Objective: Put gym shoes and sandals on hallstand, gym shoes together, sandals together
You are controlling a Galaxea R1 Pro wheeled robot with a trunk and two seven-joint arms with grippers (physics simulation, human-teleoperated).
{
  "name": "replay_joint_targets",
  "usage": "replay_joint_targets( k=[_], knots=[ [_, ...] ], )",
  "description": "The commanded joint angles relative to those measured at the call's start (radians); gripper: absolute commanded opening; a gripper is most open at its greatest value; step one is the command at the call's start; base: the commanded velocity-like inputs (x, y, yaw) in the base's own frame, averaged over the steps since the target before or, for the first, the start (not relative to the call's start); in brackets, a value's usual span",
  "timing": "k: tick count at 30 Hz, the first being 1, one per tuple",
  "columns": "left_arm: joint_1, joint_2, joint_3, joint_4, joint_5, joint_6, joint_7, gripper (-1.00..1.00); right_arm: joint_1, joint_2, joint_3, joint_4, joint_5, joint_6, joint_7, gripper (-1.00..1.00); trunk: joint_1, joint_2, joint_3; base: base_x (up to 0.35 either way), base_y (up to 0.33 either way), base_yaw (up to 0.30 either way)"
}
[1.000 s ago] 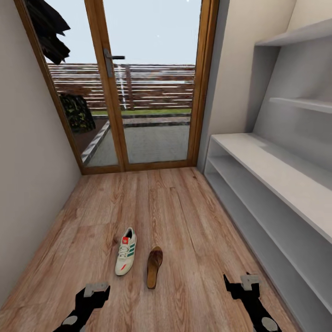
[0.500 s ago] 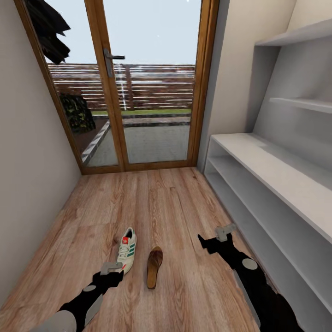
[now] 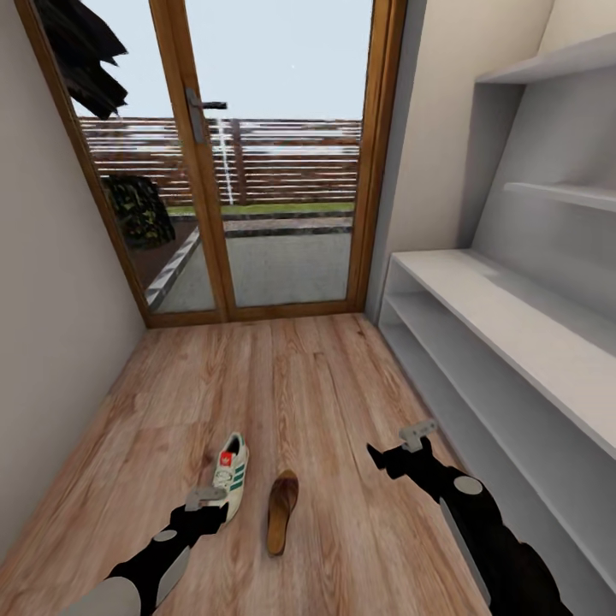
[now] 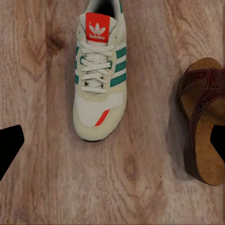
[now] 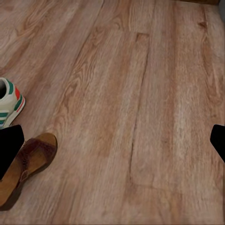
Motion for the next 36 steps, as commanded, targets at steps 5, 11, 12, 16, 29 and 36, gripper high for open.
replay_joint_targets(
  k=[5, 11, 12, 16, 29, 36],
  knots=[
    [0.0, -0.001, -0.002, 0.001, 0.008, -0.003, 0.0, 1.0, 0.0, -0.004, 0.001, 0.014, 0.008, 0.004, 0.005, 1.0, 0.0, 0.0, -0.001, 0.084, -0.027, 0.0],
    [0.0, -0.003, 0.002, 0.003, 0.008, -0.003, 0.0, 1.0, 0.0, -0.005, 0.002, 0.019, 0.008, 0.004, 0.005, 1.0, 0.0, 0.0, -0.001, 0.104, -0.046, 0.0],
    [0.0, -0.003, 0.003, 0.003, 0.008, -0.003, 0.0, 1.0, 0.0, -0.005, 0.003, 0.019, 0.008, 0.004, 0.005, 1.0, 0.0, 0.0, -0.001, 0.196, -0.11, 0.0],
    [-0.001, -0.004, 0.004, 0.004, 0.008, -0.003, 0.001, 1.0, 0.0, -0.004, 0.007, 0.02, 0.008, 0.004, 0.004, 1.0, 0.0, 0.0, -0.001, 0.224, -0.133, 0.0],
    [0.0, -0.004, 0.005, 0.012, 0.008, -0.005, 0.002, 1.0, 0.0, -0.003, 0.01, 0.026, 0.007, 0.004, 0.004, 1.0, 0.0, 0.0, -0.001, 0.127, -0.07, 0.0],
    [0.0, -0.002, 0.005, 0.013, 0.009, -0.007, 0.0, 1.0, 0.0, 0.001, 0.011, 0.027, 0.006, 0.004, 0.004, 1.0, 0.0, 0.0, -0.001, 0.008, -0.003, -0.006]
  ],
)
